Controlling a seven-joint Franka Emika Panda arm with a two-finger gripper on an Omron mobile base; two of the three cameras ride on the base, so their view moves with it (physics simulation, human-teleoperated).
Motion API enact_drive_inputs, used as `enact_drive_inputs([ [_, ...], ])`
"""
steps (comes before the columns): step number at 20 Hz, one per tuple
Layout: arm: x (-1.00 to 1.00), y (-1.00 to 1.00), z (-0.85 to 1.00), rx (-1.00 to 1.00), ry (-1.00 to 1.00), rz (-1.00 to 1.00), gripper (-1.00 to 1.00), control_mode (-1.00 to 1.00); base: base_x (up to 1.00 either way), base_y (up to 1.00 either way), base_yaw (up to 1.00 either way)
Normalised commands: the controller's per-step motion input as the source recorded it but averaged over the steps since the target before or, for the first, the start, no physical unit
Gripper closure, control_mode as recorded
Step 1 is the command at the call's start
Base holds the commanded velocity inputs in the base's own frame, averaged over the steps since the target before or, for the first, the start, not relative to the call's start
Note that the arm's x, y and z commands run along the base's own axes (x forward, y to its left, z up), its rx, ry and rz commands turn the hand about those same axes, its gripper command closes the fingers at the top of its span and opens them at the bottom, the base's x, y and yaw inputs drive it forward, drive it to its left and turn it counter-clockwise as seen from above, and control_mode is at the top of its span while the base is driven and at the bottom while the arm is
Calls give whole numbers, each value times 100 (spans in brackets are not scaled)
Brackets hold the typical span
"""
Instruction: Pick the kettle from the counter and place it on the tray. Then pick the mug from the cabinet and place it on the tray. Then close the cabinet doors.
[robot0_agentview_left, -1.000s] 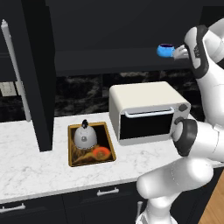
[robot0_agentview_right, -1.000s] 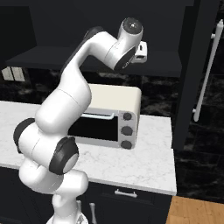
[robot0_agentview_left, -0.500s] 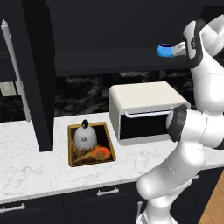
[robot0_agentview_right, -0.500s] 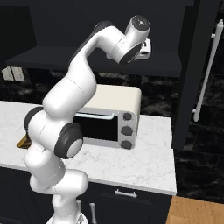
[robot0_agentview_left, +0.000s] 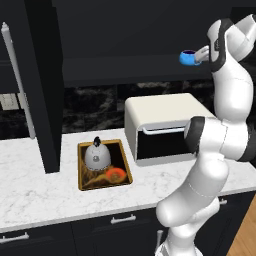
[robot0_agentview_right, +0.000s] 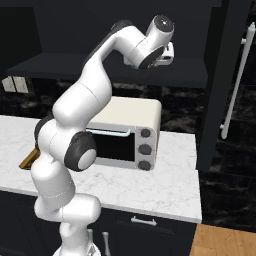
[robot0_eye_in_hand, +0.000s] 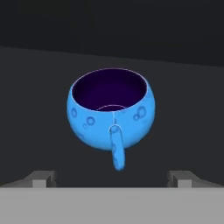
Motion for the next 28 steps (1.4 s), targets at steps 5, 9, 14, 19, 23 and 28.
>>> enact_drive_inputs([
  [5,23,0,0,0,0,1,-100,-100,0,0,0],
  [9,24,0,0,0,0,2,-100,-100,0,0,0],
  [14,31,0,0,0,0,3,-100,-100,0,0,0],
  [19,23,-2,0,0,0,4,-100,-100,0,0,0],
  [23,4,0,0,0,0,3,-100,-100,0,0,0],
  [28,2,0,0,0,0,3,100,-100,0,0,0],
])
